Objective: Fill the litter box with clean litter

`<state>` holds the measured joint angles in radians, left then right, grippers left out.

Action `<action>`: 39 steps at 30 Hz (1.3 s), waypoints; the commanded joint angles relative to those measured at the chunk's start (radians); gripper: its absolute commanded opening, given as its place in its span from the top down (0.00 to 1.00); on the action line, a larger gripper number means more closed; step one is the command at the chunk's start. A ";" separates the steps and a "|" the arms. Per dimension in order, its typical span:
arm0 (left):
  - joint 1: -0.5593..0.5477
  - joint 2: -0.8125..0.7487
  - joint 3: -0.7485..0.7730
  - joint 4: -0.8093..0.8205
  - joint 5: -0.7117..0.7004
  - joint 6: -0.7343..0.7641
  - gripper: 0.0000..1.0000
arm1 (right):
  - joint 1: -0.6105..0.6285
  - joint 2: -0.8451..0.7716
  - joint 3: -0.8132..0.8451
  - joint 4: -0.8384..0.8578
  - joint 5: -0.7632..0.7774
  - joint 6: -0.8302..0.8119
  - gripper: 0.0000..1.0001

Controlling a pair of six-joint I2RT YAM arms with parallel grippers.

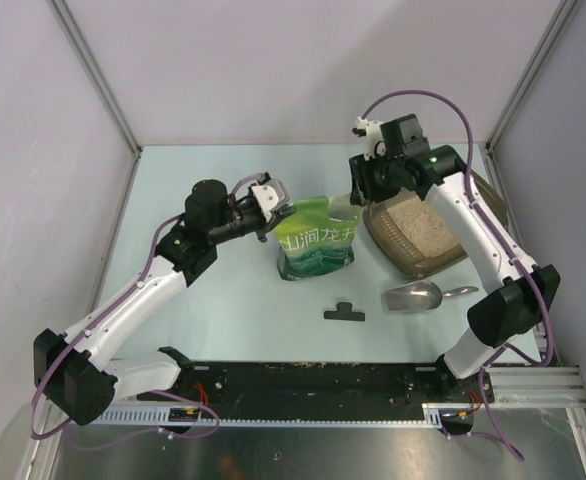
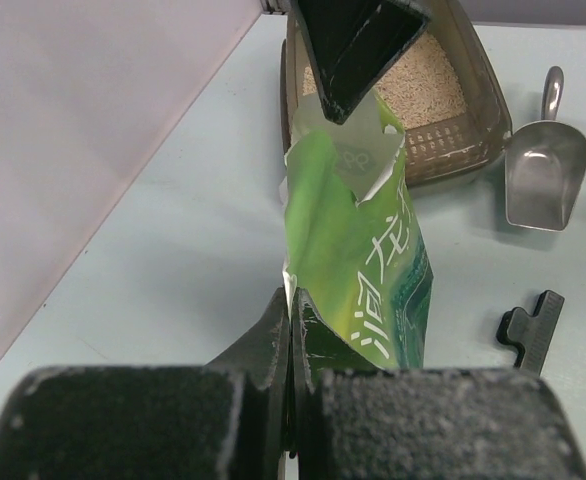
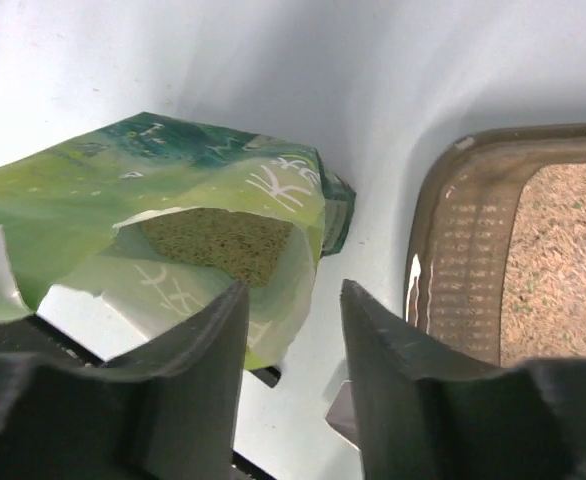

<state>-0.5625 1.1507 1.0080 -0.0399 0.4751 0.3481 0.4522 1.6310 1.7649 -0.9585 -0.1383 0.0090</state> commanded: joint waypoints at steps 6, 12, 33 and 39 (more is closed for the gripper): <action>0.007 -0.011 0.066 0.098 0.026 0.031 1.00 | -0.390 -0.123 -0.100 0.095 -0.791 -0.332 0.32; 0.009 0.017 0.099 0.052 0.008 0.055 1.00 | -0.455 -0.241 -0.346 0.221 -1.000 -0.611 0.28; 0.007 0.049 0.145 -0.018 -0.013 0.111 1.00 | -0.239 -0.212 -0.533 0.589 -0.911 -0.583 0.38; 0.007 0.058 0.155 -0.018 -0.013 0.112 1.00 | -0.208 -0.178 -0.533 0.630 -0.908 -0.561 0.41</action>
<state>-0.5625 1.2182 1.0920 -0.1173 0.4728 0.4278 0.2241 1.4361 1.2270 -0.4023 -1.0512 -0.5747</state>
